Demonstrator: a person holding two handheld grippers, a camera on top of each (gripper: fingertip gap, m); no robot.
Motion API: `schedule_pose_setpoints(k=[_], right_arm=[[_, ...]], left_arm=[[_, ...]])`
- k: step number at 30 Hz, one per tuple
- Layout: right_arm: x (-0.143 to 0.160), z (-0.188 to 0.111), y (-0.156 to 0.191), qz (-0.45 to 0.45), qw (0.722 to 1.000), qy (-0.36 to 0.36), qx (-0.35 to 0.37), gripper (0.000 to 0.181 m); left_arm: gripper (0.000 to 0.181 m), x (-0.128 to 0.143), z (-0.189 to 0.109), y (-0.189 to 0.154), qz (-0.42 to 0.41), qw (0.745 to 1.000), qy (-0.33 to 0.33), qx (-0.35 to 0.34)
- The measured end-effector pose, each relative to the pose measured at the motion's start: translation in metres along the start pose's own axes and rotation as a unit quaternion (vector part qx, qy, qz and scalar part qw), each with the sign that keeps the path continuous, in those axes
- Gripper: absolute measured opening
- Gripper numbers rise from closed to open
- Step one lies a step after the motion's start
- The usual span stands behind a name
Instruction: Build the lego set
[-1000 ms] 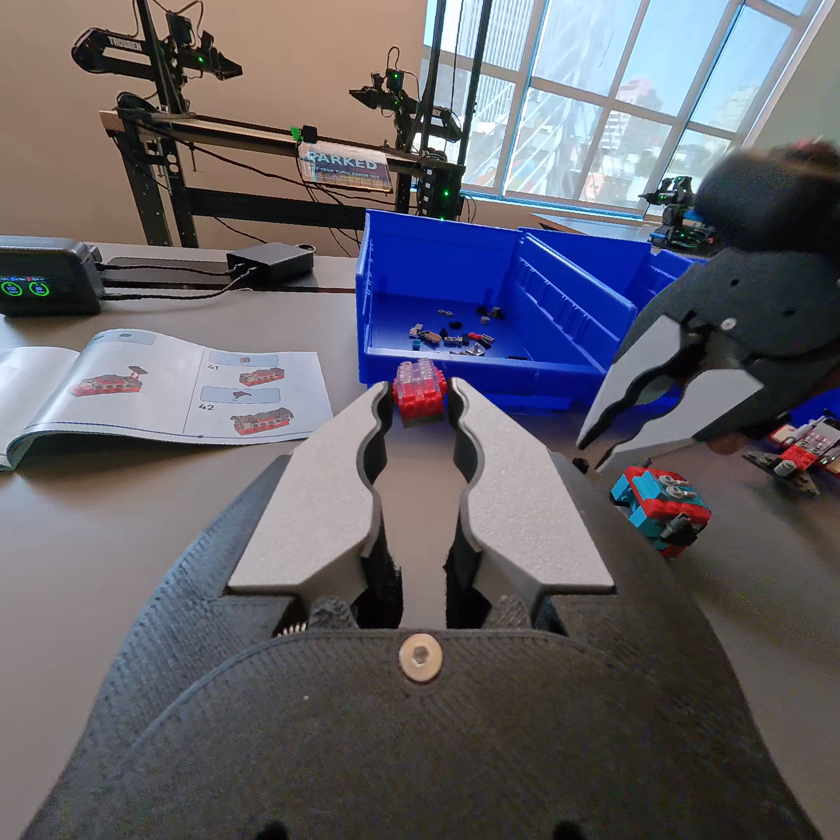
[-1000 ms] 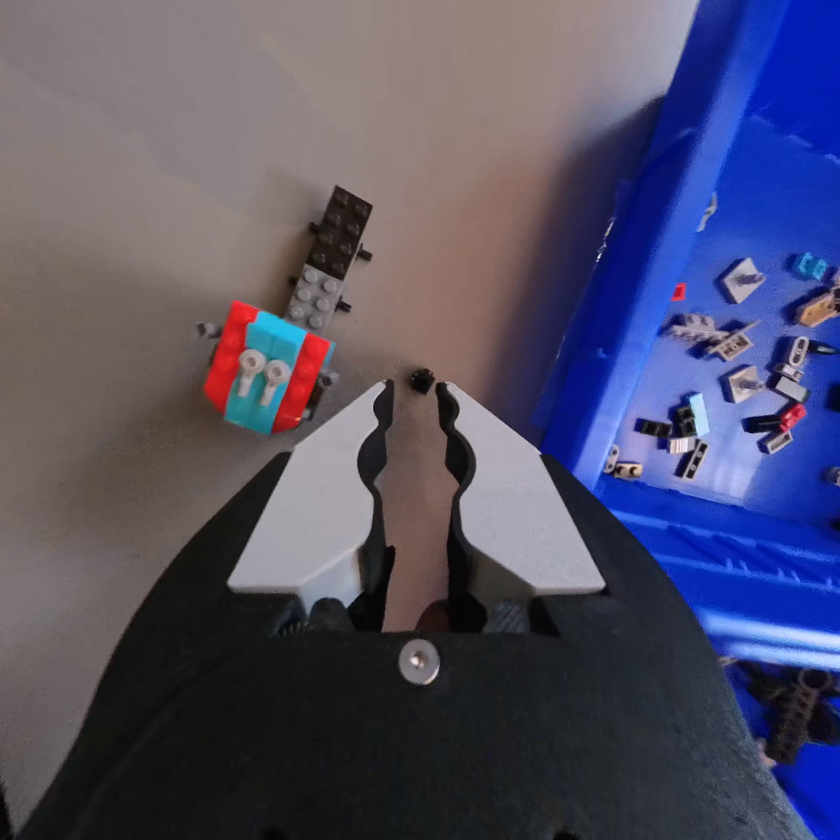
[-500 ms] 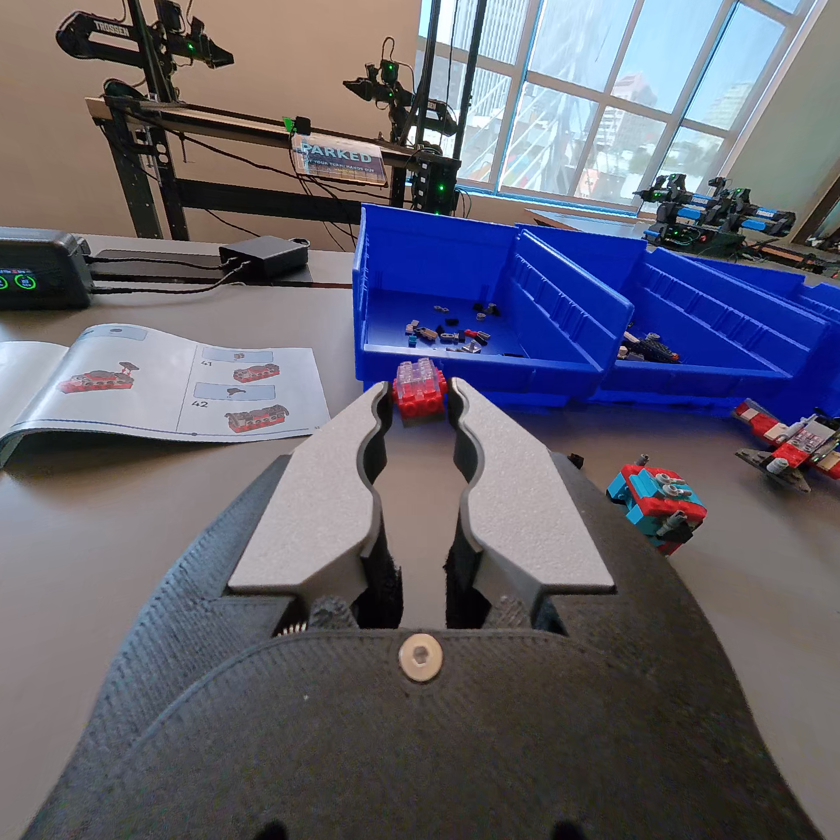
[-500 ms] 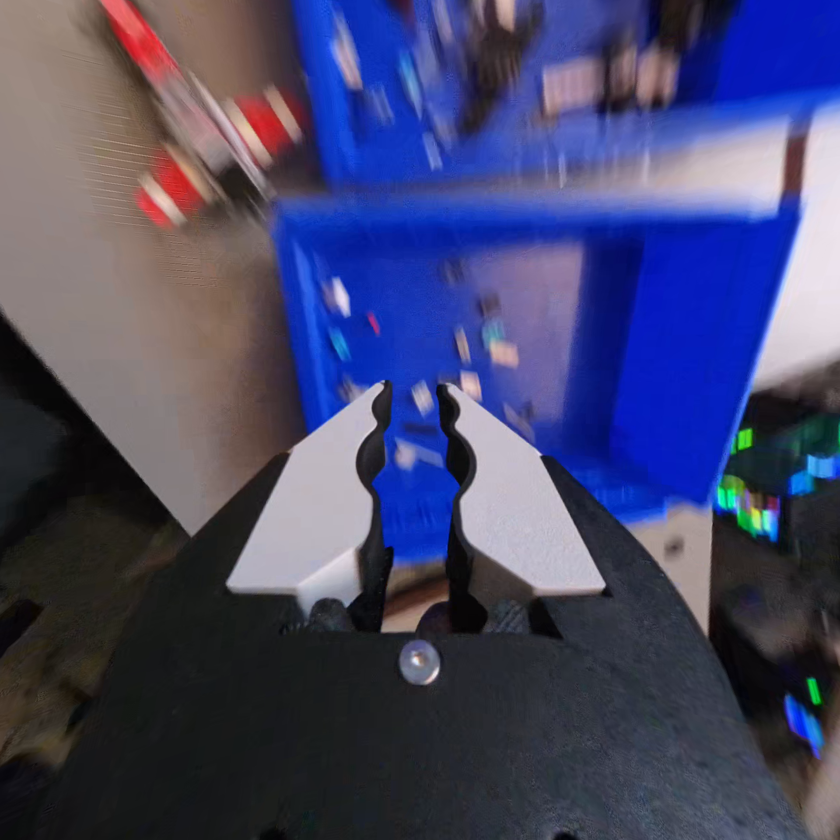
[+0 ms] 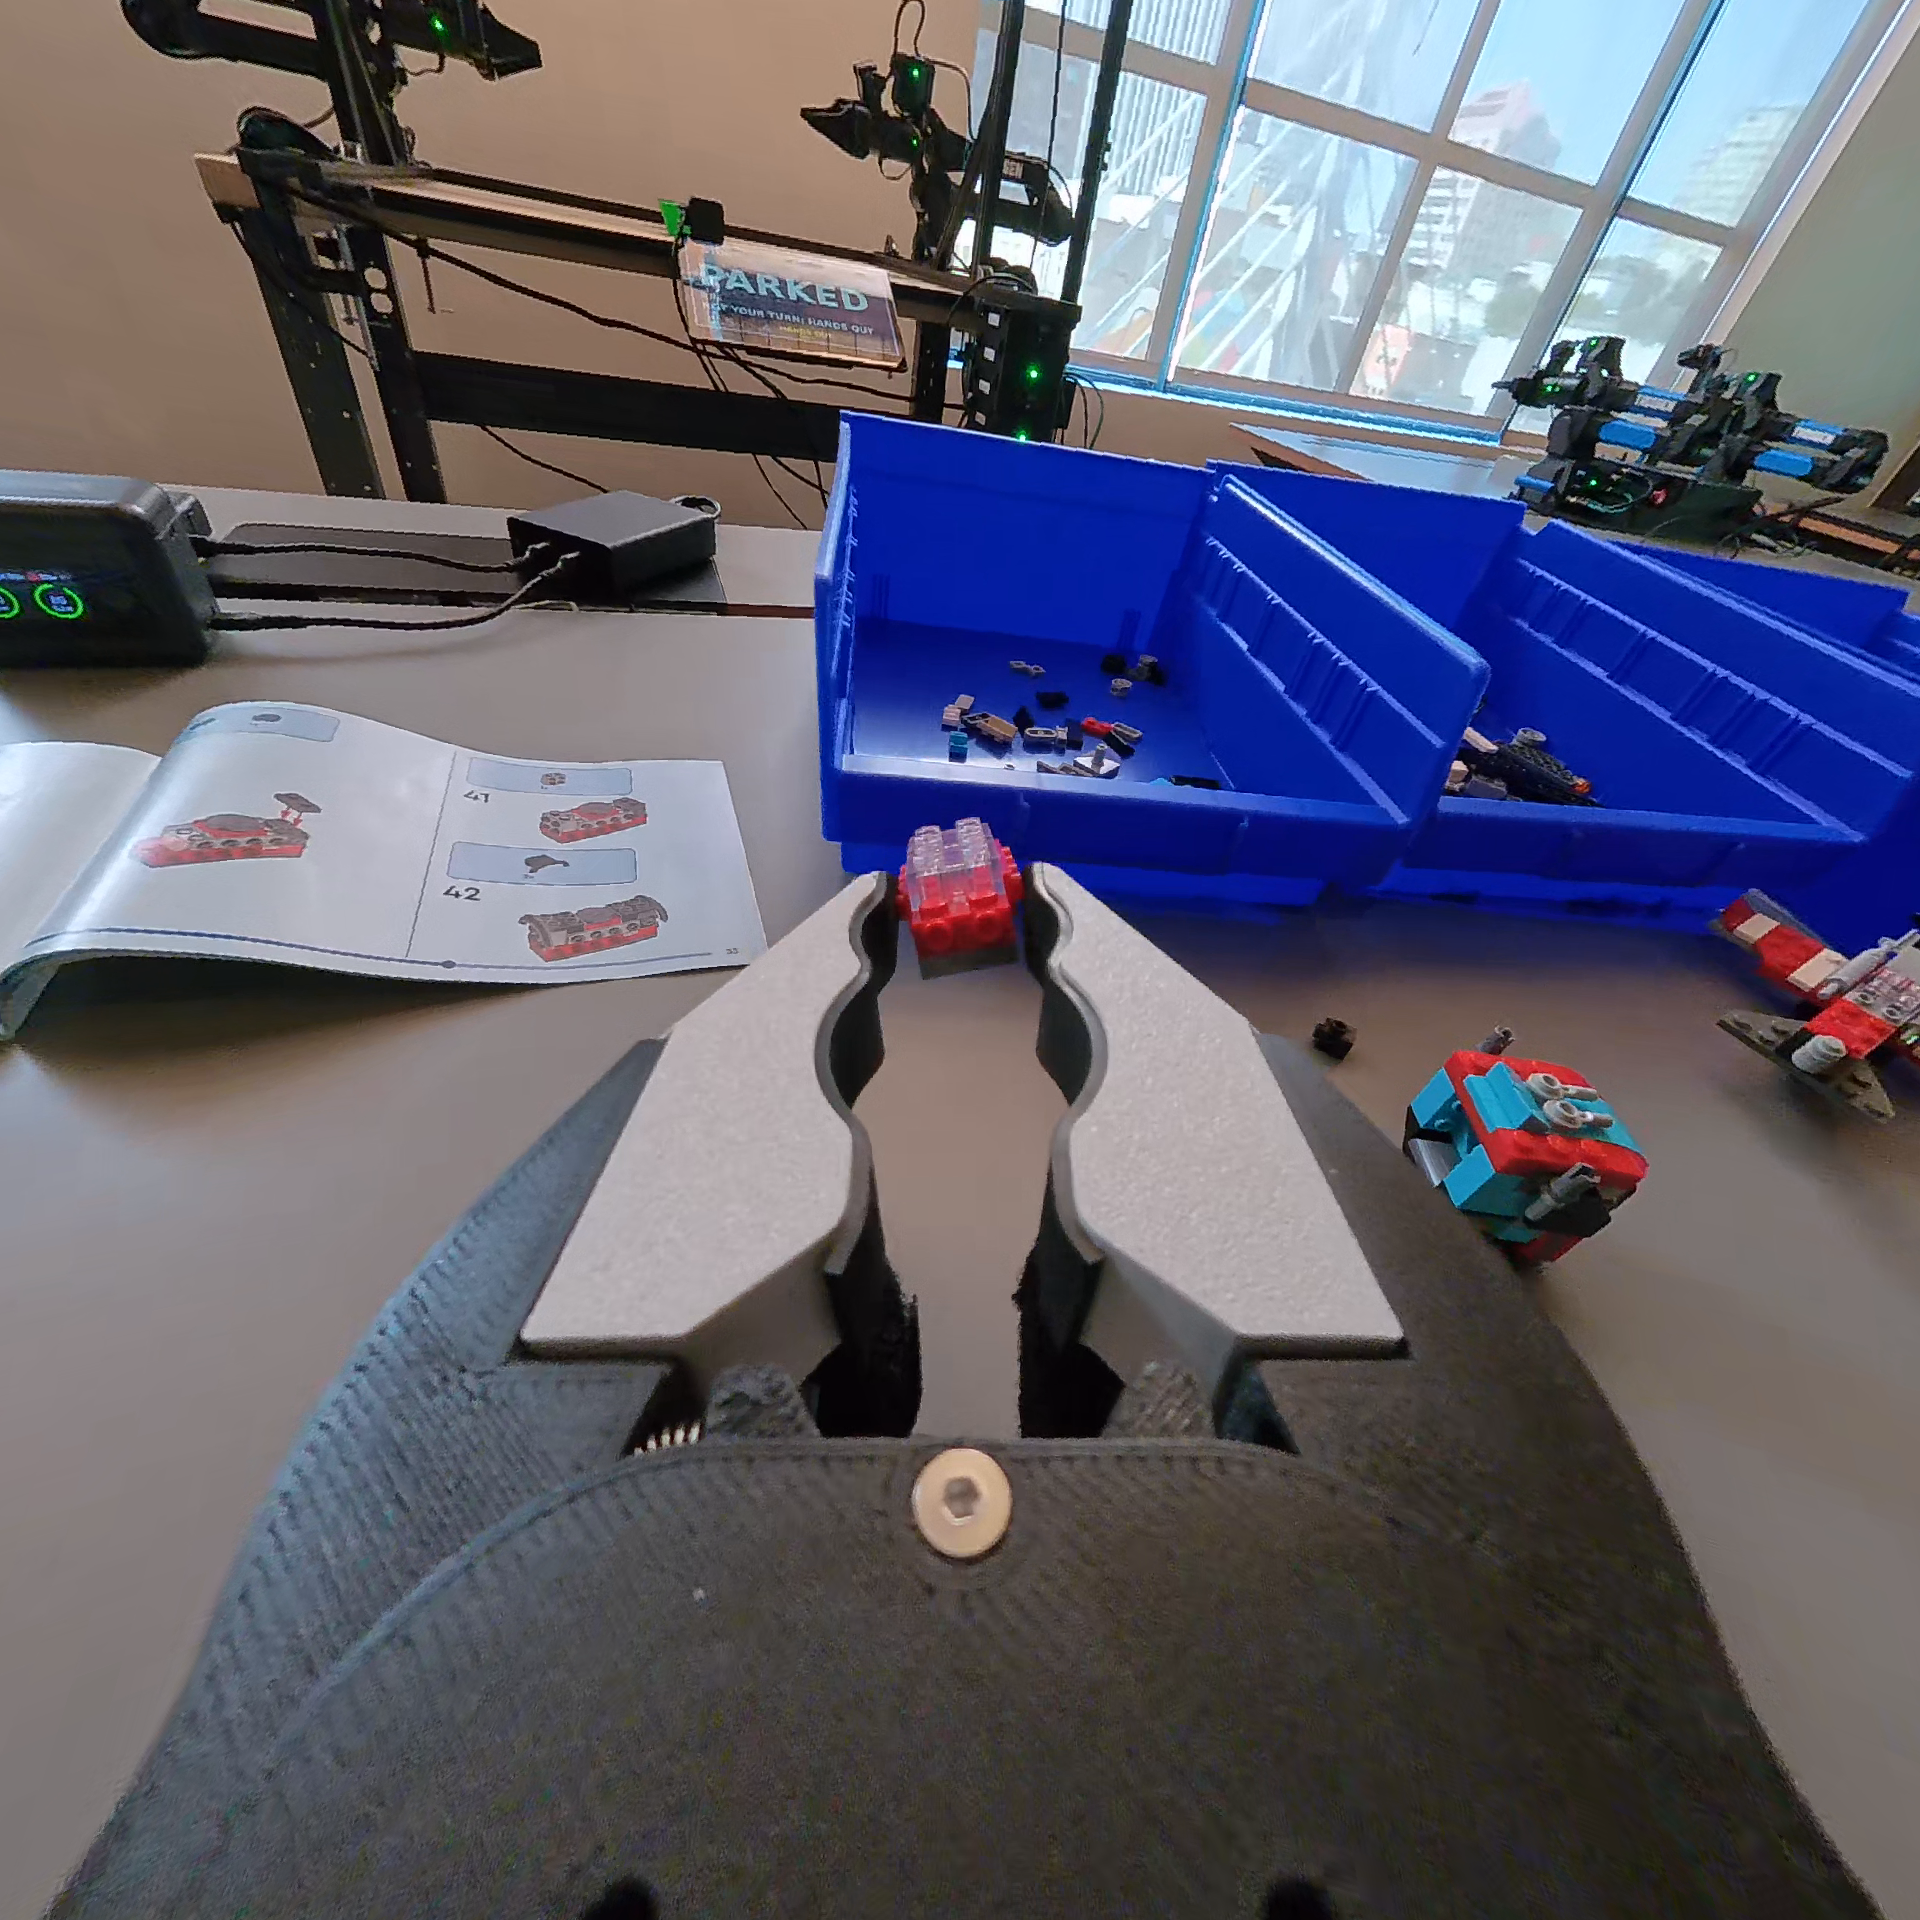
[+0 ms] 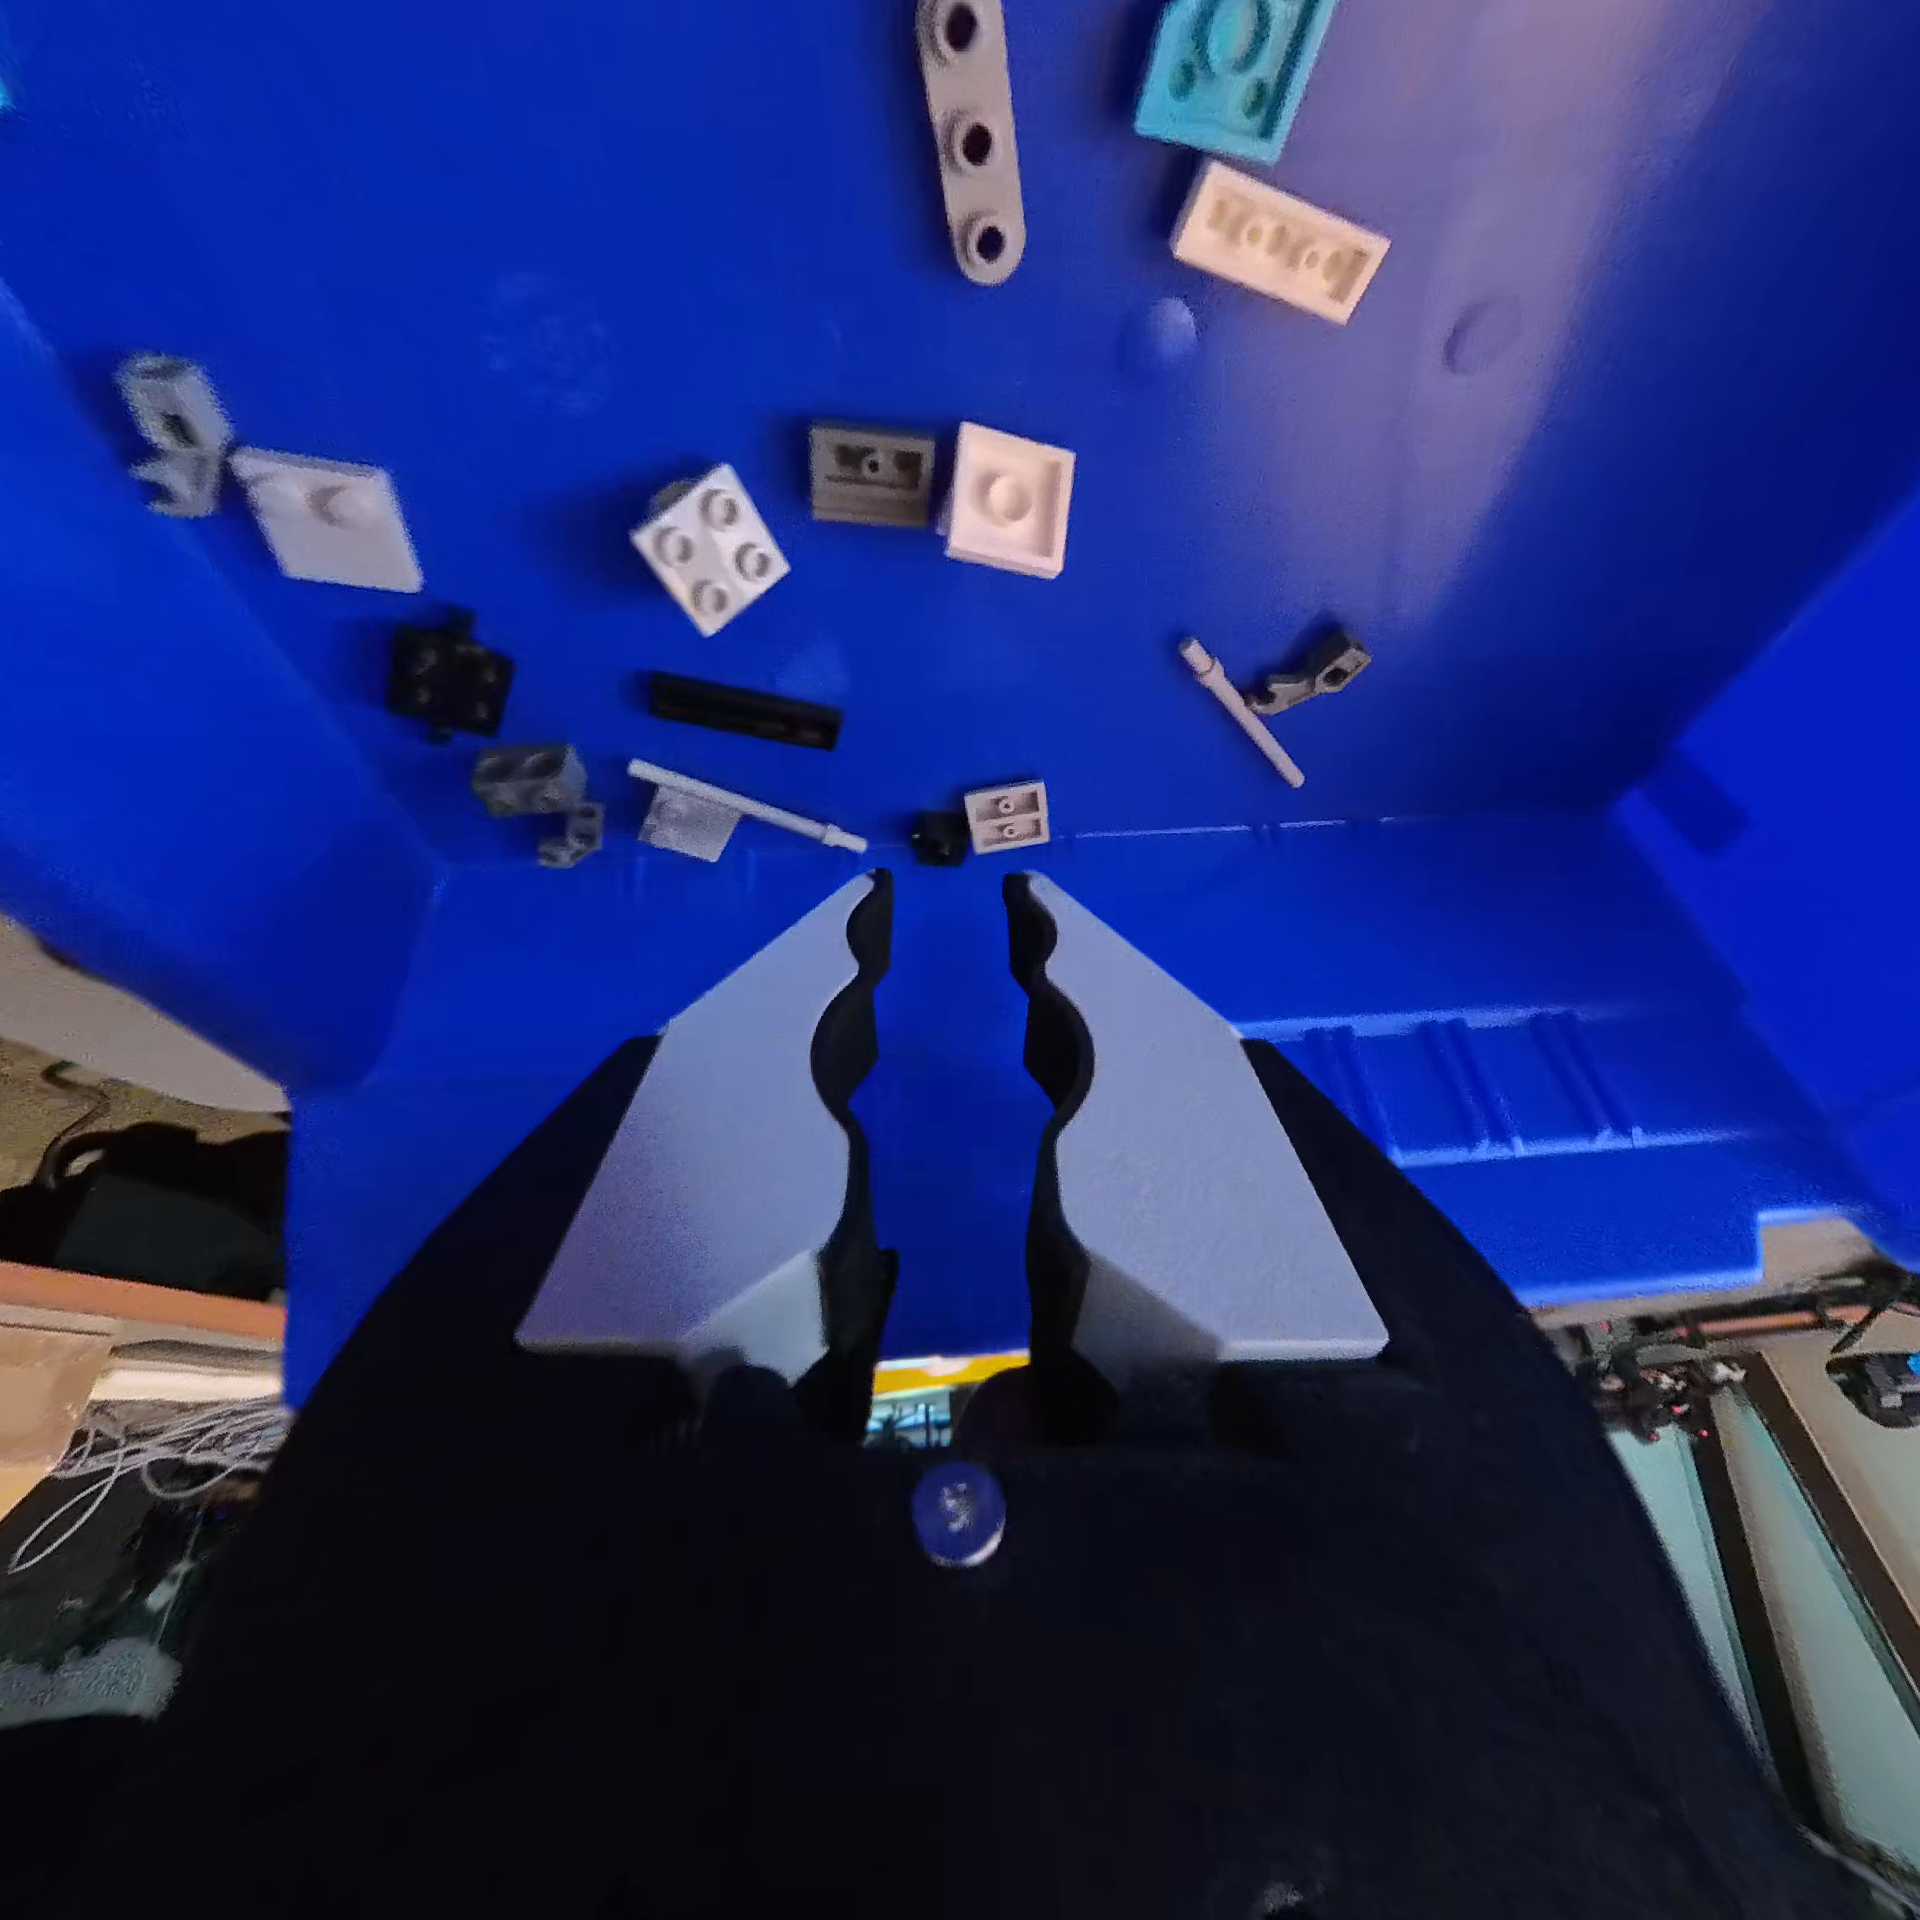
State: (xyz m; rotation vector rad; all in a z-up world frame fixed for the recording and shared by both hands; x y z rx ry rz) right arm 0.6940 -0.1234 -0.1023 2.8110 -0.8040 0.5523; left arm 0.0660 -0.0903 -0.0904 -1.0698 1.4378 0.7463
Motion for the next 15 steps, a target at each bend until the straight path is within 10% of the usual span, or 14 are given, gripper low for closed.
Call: schedule_pose_setpoints(k=[15], right_arm=[[-0.010, 0.023, -0.007, 0.009, 0.997, 0.081, -0.005, 0.022]], left_arm=[[0.023, 0.001, -0.004, -0.002, -0.003, 1.000, -0.001, 0.009]])
Point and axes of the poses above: each gripper's, where its closed fingertips meet, z out along the fingers, x out of its underside, y = z × x across the jaws, the point moved 7 cm from there along -z, back along the fingers, and after that the axes turned 9 degrees about -x, right-handed, at the moved point
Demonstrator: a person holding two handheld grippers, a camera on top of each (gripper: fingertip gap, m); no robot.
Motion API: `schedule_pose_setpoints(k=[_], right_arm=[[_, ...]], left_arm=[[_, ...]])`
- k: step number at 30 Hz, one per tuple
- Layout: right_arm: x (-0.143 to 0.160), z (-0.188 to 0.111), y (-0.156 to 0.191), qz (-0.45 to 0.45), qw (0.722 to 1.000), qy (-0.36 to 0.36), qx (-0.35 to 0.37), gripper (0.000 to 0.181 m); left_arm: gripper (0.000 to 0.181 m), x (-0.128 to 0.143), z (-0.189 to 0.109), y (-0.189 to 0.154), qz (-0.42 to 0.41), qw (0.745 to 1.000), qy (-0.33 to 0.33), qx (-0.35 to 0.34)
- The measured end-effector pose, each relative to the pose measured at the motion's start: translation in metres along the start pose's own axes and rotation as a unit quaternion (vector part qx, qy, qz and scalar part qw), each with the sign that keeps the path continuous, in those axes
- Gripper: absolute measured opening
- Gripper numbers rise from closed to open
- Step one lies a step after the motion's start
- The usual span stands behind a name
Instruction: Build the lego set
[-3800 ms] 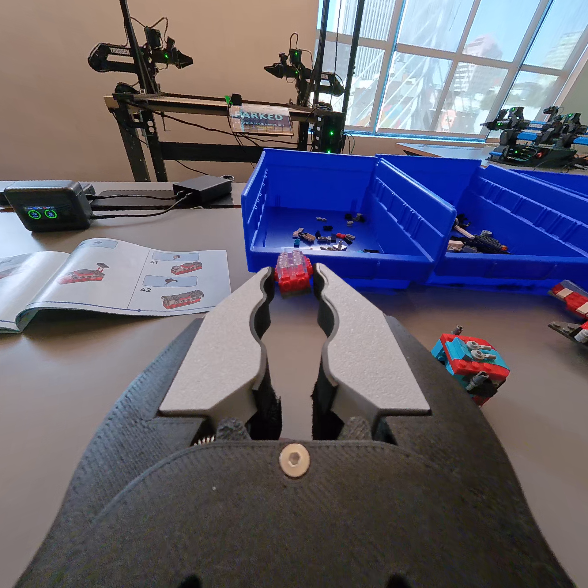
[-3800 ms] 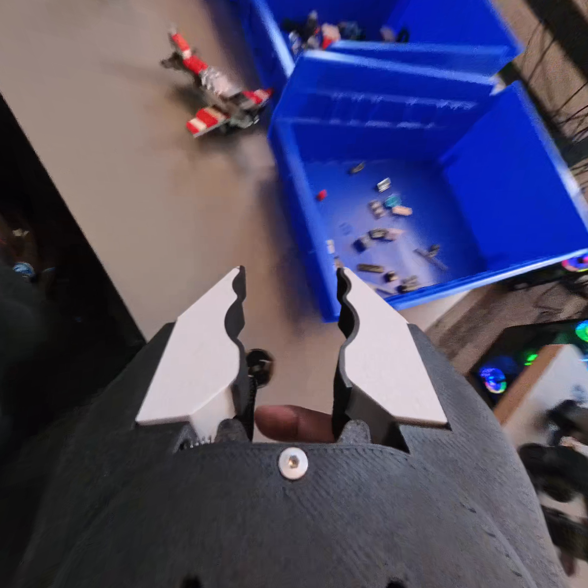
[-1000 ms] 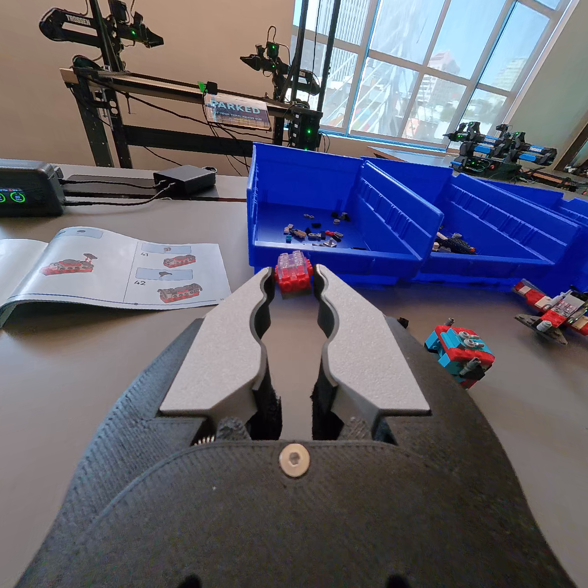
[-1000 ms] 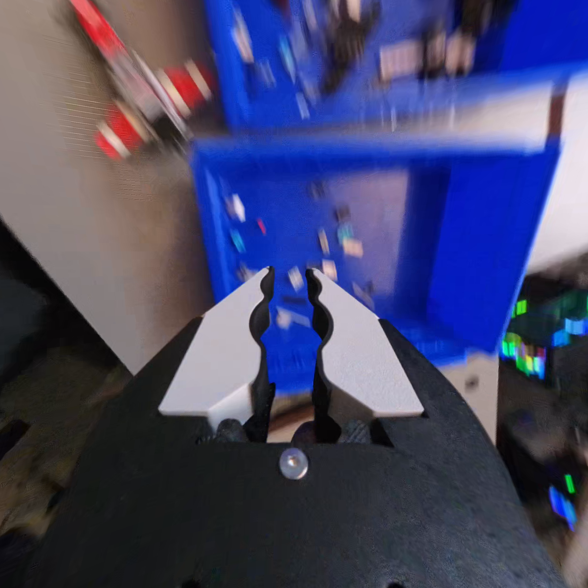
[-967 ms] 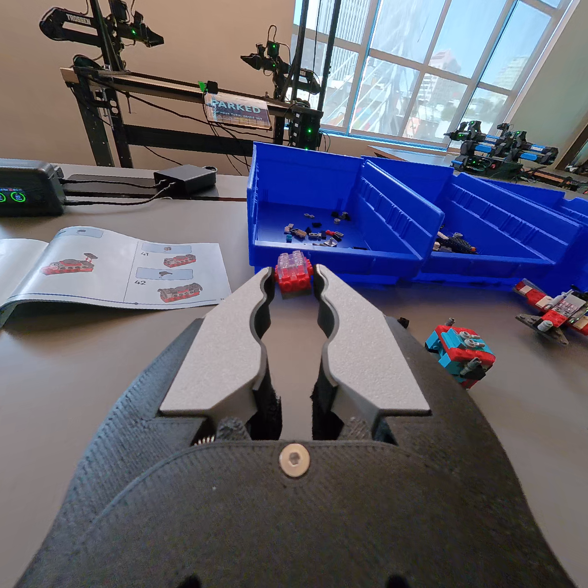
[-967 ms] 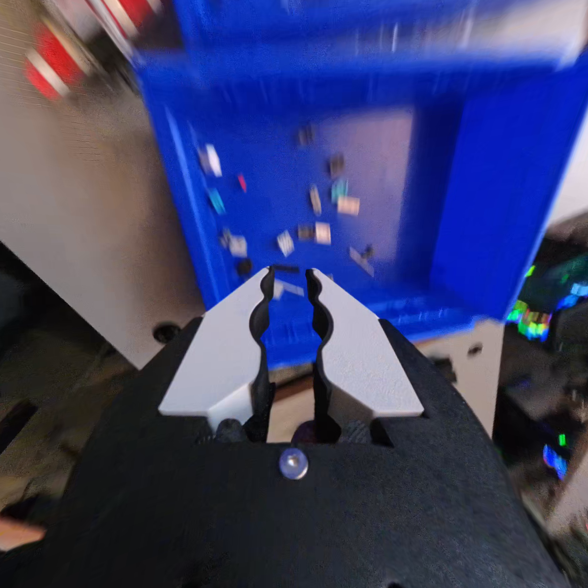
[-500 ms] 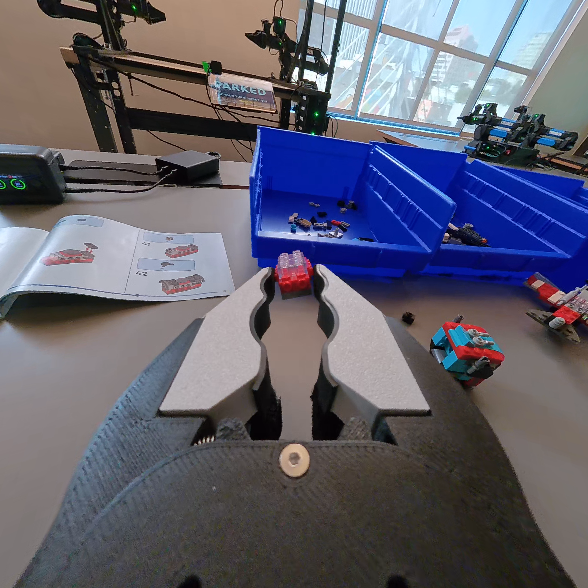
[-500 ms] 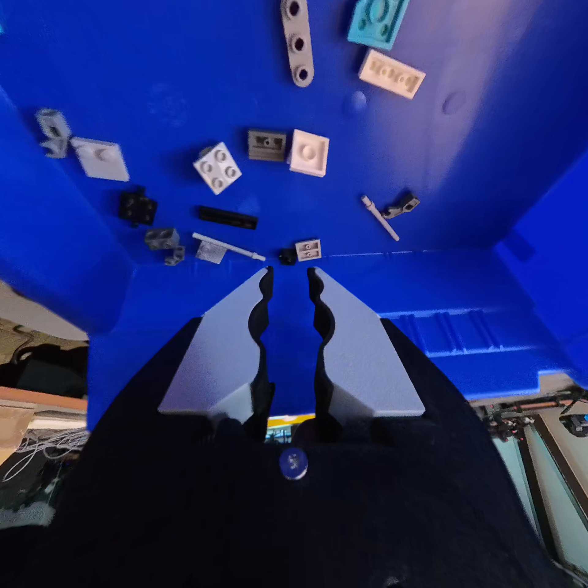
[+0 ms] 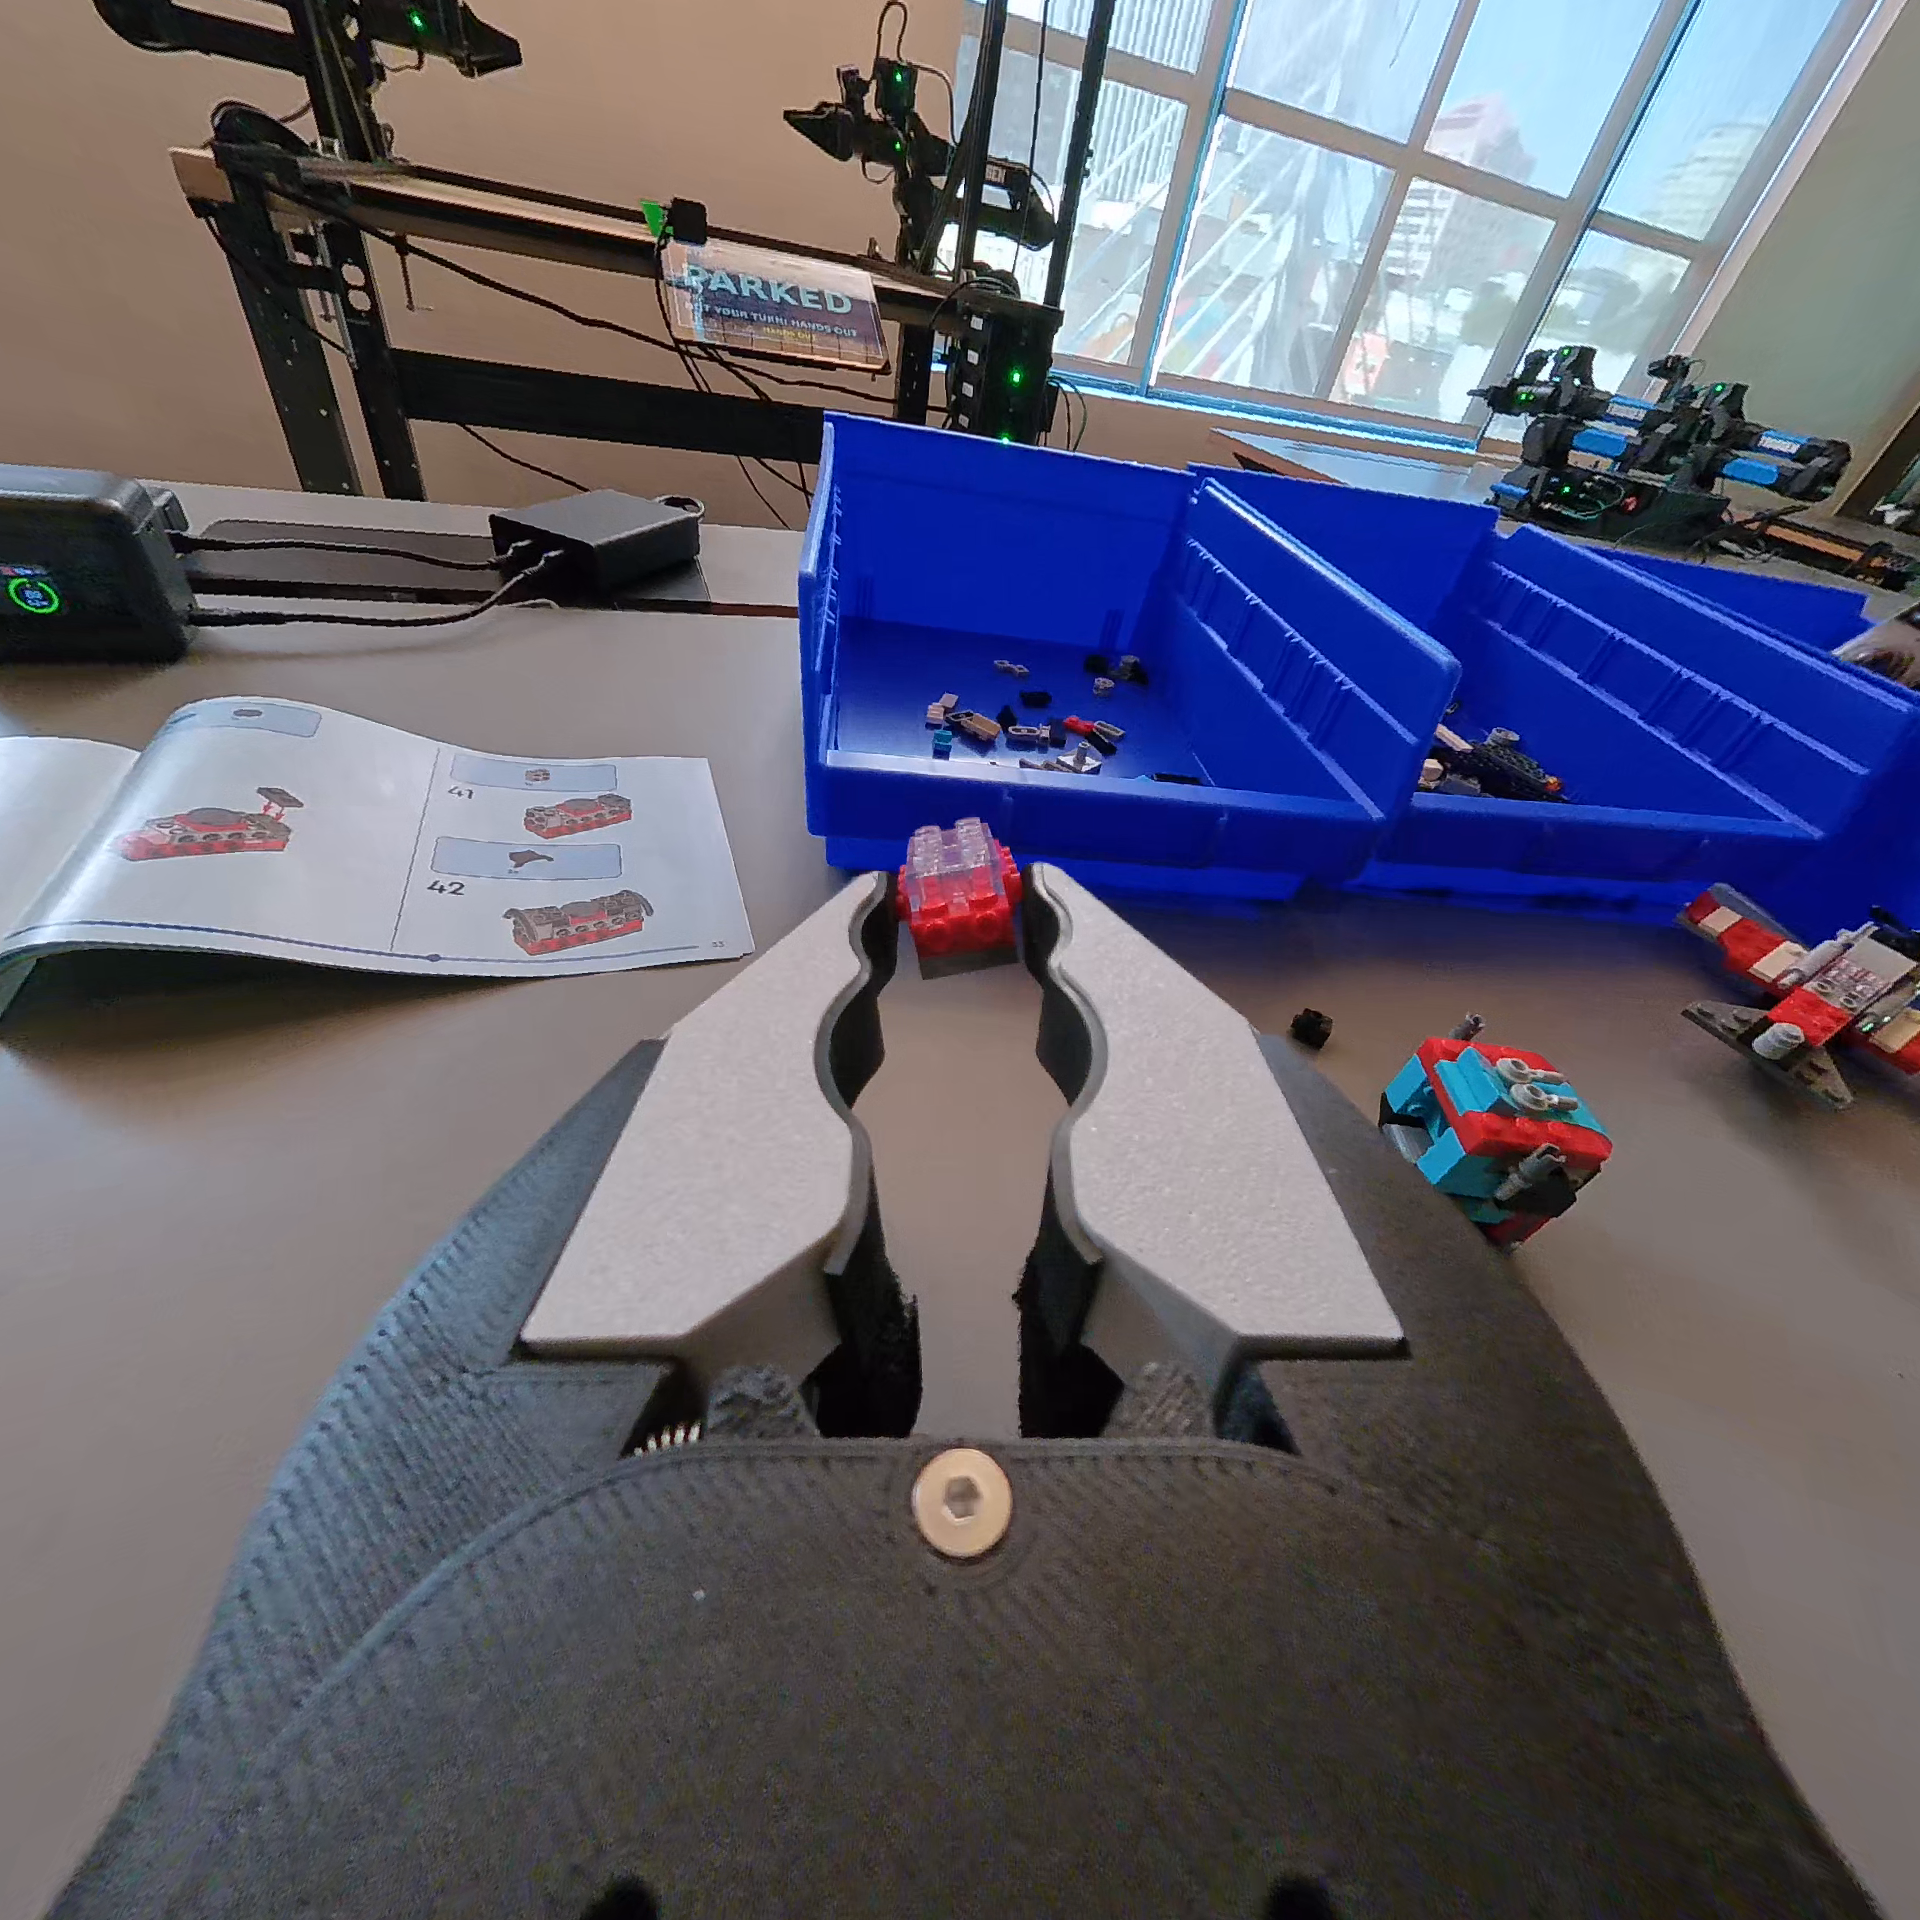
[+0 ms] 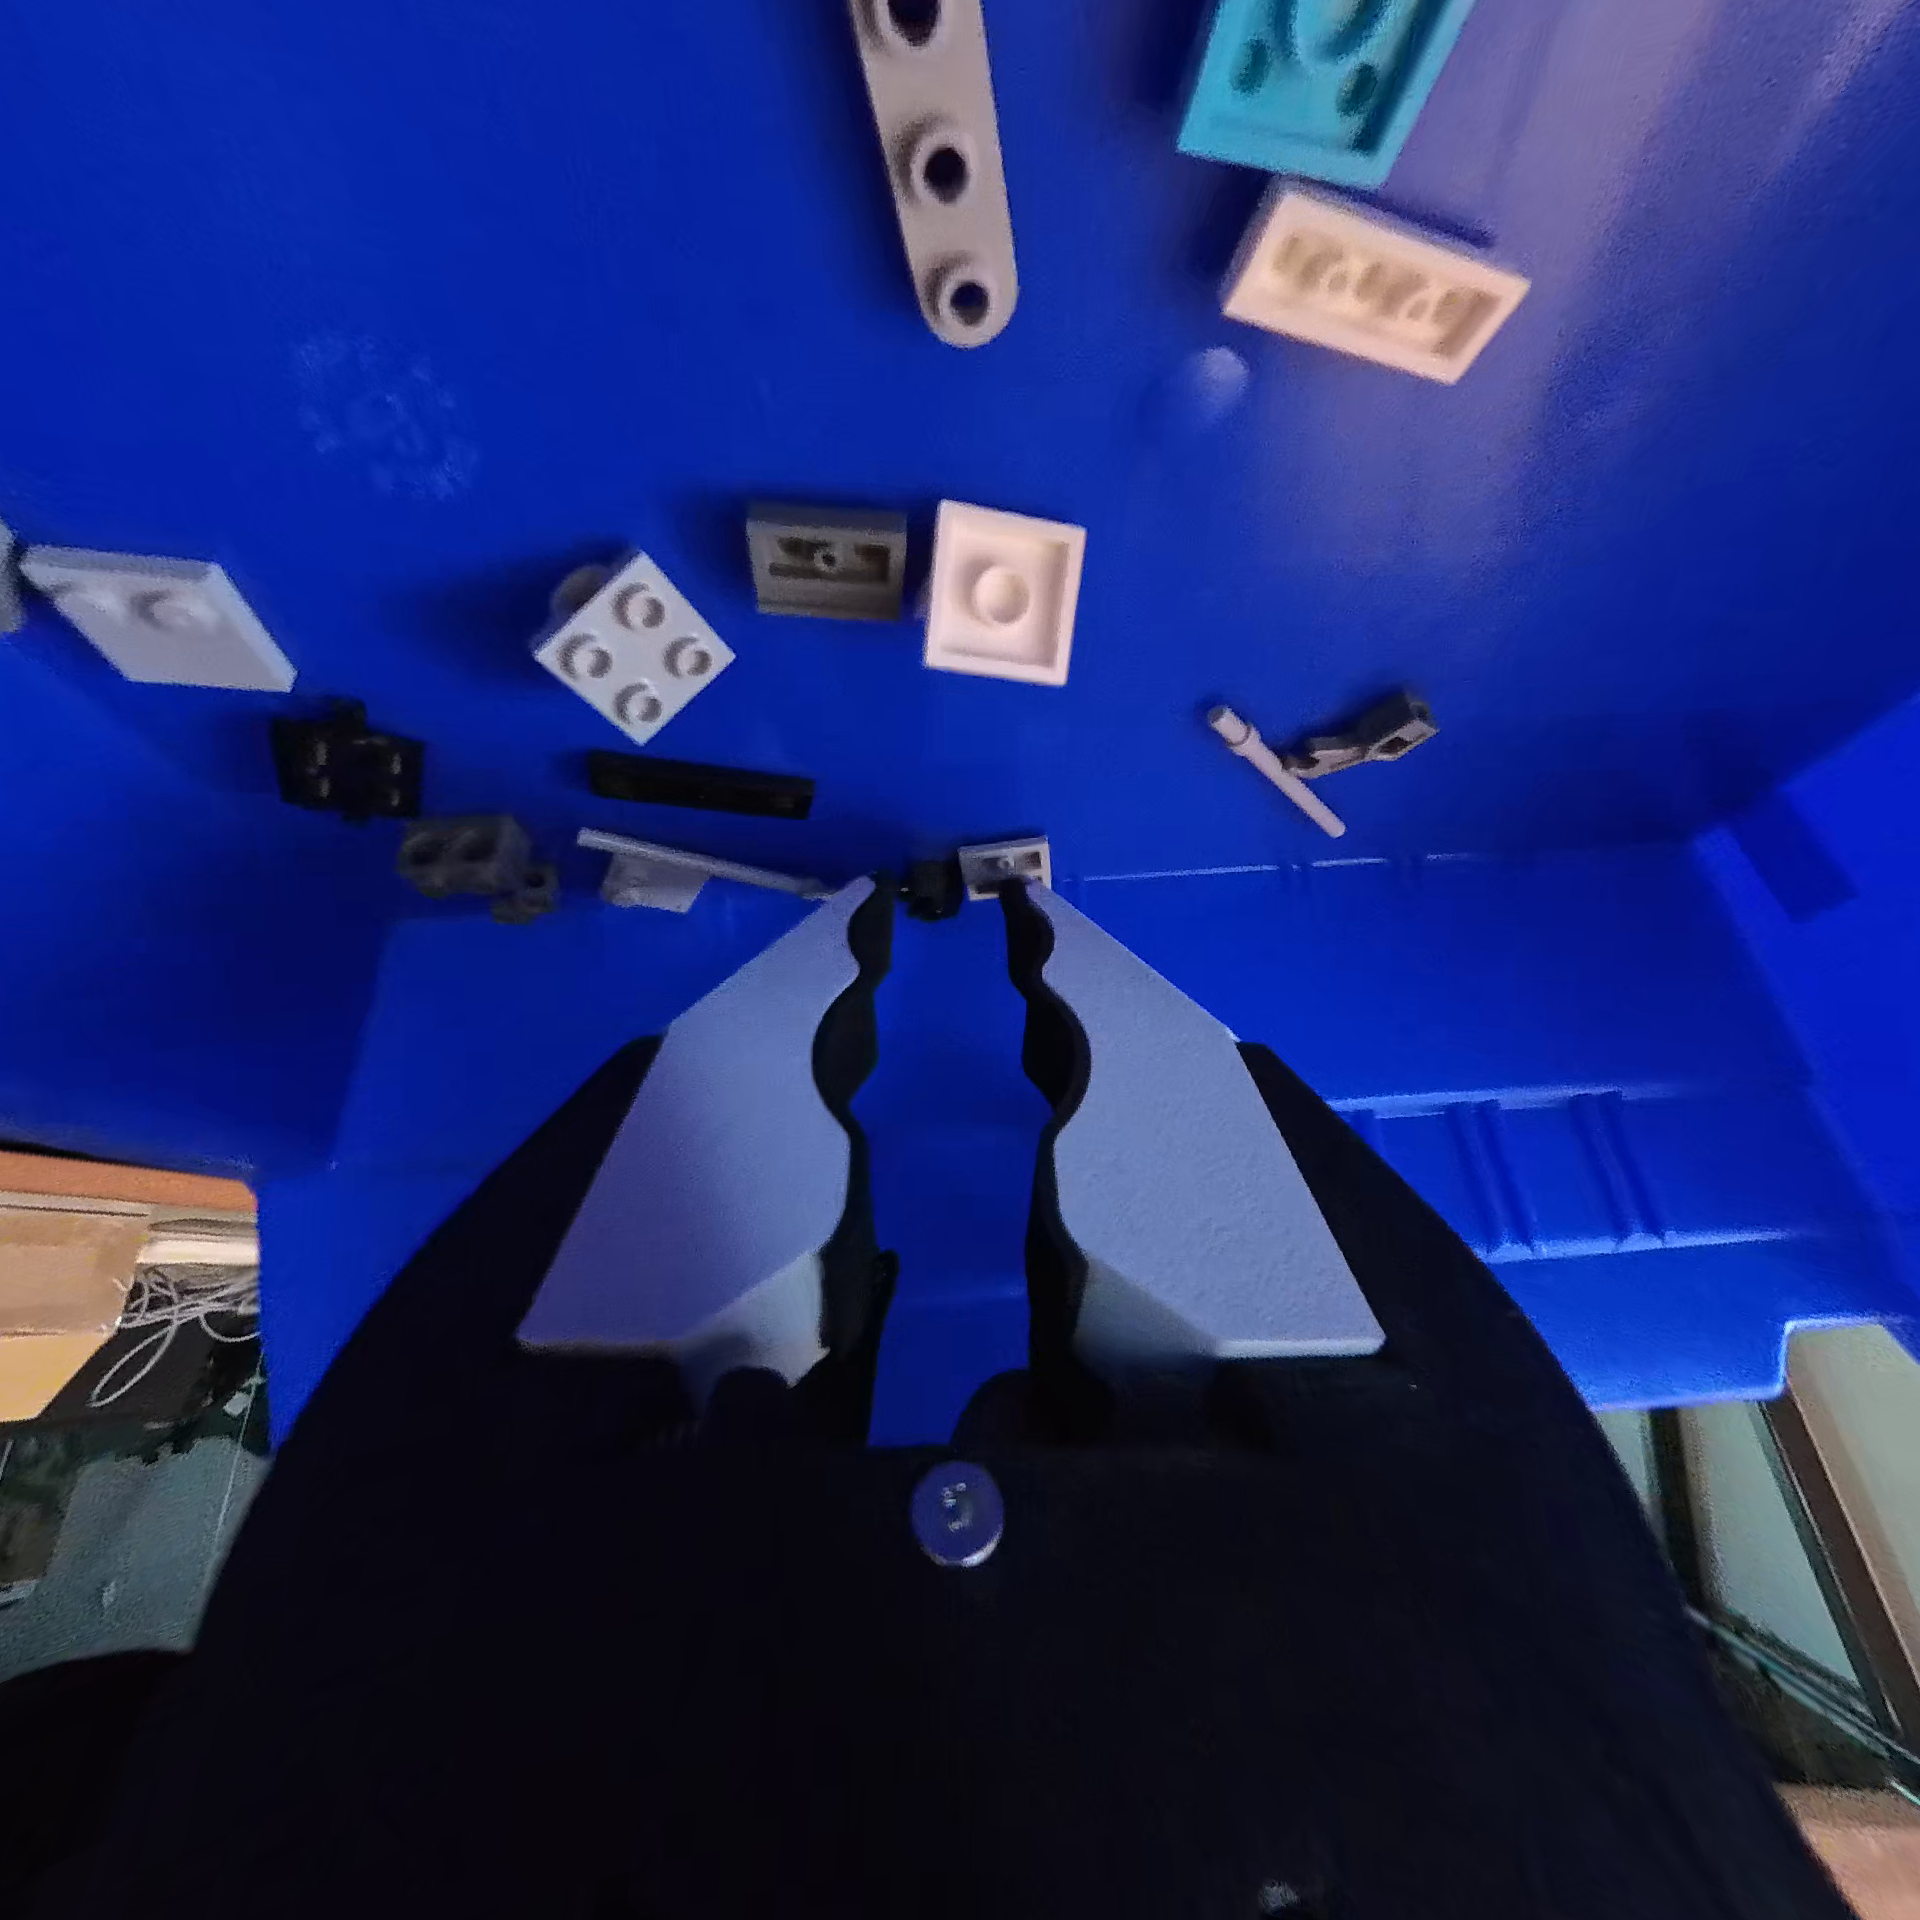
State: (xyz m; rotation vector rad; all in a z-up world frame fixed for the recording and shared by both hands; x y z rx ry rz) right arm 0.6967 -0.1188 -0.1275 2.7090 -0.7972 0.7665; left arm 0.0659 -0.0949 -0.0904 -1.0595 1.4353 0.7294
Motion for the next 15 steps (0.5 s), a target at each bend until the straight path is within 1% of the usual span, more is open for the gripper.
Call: schedule_pose_setpoints(k=[3, 8, 12, 15], right_arm=[[-0.001, 0.001, 0.001, -0.004, 1.000, 0.012, 0.000, 0.014], [0.001, -0.002, 0.000, 0.004, 1.000, 0.005, 0.001, 0.013], [0.006, -0.018, 0.001, 0.017, 0.999, -0.042, 0.006, 0.013], [0.012, -0.038, 0.007, 0.025, 0.995, -0.099, 0.007, 0.013]], left_arm=[[0.023, 0.000, 0.000, 0.000, -0.002, 1.000, -0.002, 0.001], [0.023, 0.000, -0.001, 0.001, -0.006, 1.000, -0.003, 0.004], [0.023, 0.000, -0.001, 0.000, -0.005, 1.000, -0.005, 0.008], [0.023, 0.000, -0.001, 0.000, -0.004, 1.000, -0.006, 0.009]])
Point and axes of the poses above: each gripper's, where its closed fingertips meet, z out along the fingers, x out of its underside, y = z × x across the jaws, the point moved 7 cm from there along -z, back along the fingers, and after that the axes turned 9 degrees about -x, right-handed, at the moved point
